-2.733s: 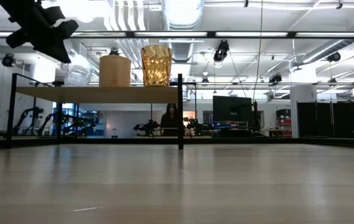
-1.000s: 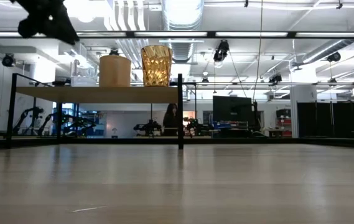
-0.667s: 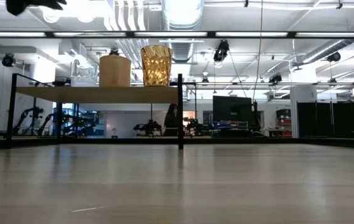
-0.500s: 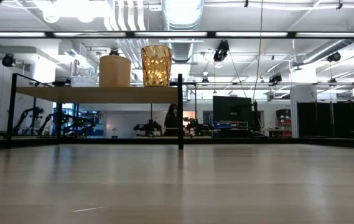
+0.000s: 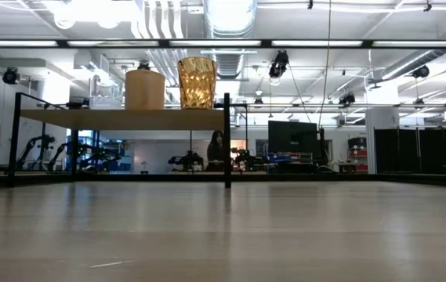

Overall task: Stack small to large cups/mugs on shelf
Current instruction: Return to Home Position

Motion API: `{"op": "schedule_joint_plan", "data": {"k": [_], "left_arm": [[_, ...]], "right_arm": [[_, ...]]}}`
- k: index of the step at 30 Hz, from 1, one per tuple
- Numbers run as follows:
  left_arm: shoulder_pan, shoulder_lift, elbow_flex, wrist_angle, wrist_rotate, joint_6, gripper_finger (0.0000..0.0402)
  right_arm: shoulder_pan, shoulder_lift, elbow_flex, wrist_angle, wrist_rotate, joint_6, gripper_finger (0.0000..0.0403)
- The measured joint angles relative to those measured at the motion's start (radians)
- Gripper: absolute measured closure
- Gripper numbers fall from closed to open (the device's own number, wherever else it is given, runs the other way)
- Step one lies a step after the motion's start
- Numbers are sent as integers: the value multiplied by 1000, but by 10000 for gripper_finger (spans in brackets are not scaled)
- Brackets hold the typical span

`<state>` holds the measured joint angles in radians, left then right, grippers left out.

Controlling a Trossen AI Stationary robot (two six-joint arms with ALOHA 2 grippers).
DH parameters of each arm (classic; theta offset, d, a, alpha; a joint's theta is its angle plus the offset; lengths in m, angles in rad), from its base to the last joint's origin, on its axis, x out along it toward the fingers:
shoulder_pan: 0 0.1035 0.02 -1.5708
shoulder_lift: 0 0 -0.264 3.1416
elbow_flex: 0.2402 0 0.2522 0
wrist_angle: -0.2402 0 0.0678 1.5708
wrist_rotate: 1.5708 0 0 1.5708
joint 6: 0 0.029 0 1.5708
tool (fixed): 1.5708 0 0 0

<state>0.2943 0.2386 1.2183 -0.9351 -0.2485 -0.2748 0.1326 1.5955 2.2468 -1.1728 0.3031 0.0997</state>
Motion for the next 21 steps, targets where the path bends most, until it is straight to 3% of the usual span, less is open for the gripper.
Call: {"op": "schedule_joint_plan", "data": {"k": [8,21], "left_arm": [[-1,-49,-35,-58,-71,46,317],[-1,-139,-95,-148,-76,42,317]], "right_arm": [[0,-156,-260,141,-16,68,307],[0,-466,-931,758,-53,80,307]]}}
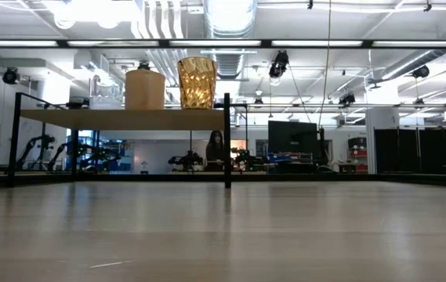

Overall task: Stack small to large cups/mugs on shelf
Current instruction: Return to Home Position

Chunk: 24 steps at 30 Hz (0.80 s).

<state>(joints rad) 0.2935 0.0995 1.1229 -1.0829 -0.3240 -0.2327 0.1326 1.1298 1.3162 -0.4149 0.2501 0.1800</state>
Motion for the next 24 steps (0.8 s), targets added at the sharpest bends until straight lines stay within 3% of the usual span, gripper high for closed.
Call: {"op": "schedule_joint_plan", "data": {"k": [8,12,24], "left_arm": [[0,-63,-112,-7,-72,-39,317],[0,-64,-151,-5,-69,-45,317],[0,-66,-198,1,-142,-24,317]], "right_arm": [[0,-173,-341,239,0,32,307],[0,-259,-481,343,-67,48,307],[-7,-547,-745,391,-66,29,307]]}}
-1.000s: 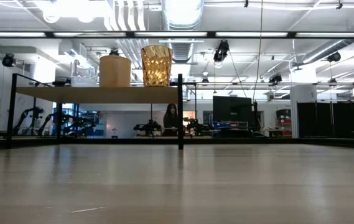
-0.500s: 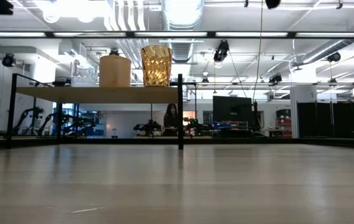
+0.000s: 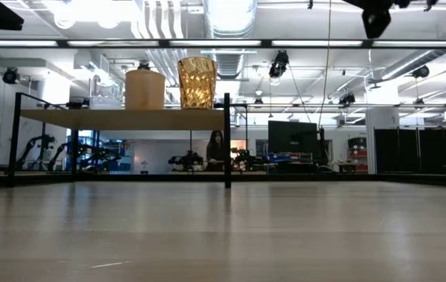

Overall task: Stack small to large cups/mugs on shelf
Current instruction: Return to Home Position

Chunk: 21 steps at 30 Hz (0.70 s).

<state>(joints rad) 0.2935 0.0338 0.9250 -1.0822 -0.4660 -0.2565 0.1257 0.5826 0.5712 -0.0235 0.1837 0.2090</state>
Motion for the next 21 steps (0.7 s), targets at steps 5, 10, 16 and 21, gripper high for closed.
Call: {"op": "schedule_joint_plan", "data": {"k": [5,10,16,21], "left_arm": [[0,0,-5,-1,0,-25,317],[0,-1,-13,4,-2,-40,317],[0,-1,-90,64,-4,-69,317],[0,-2,-170,134,39,-99,317]], "right_arm": [[0,-138,-89,32,0,-7,307],[0,-246,-160,34,0,-5,307],[0,-333,-246,43,0,9,307],[0,-394,-326,71,0,68,307]]}}
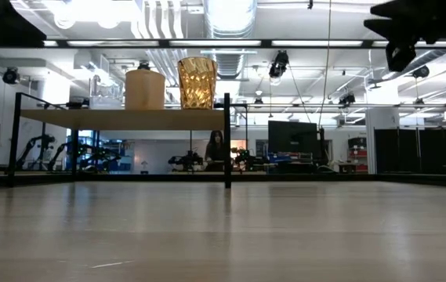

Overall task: Stack small to large cups/mugs on shelf
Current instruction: Return to Home Position

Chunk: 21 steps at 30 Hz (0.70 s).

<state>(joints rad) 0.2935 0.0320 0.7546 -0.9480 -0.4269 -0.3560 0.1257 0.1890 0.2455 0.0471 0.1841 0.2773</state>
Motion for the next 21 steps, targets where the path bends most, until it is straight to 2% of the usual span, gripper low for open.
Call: {"op": "schedule_joint_plan", "data": {"k": [4,11,15,21], "left_arm": [[0,0,-46,50,50,-1,317],[0,-1,-88,94,239,5,317],[0,-1,-124,150,285,73,317],[0,-2,-156,159,362,84,317]], "right_arm": [[0,-46,-52,13,0,18,307],[0,-118,-108,38,0,-5,307],[0,-150,-138,39,0,0,307],[0,-171,-152,41,1,-4,307]]}}
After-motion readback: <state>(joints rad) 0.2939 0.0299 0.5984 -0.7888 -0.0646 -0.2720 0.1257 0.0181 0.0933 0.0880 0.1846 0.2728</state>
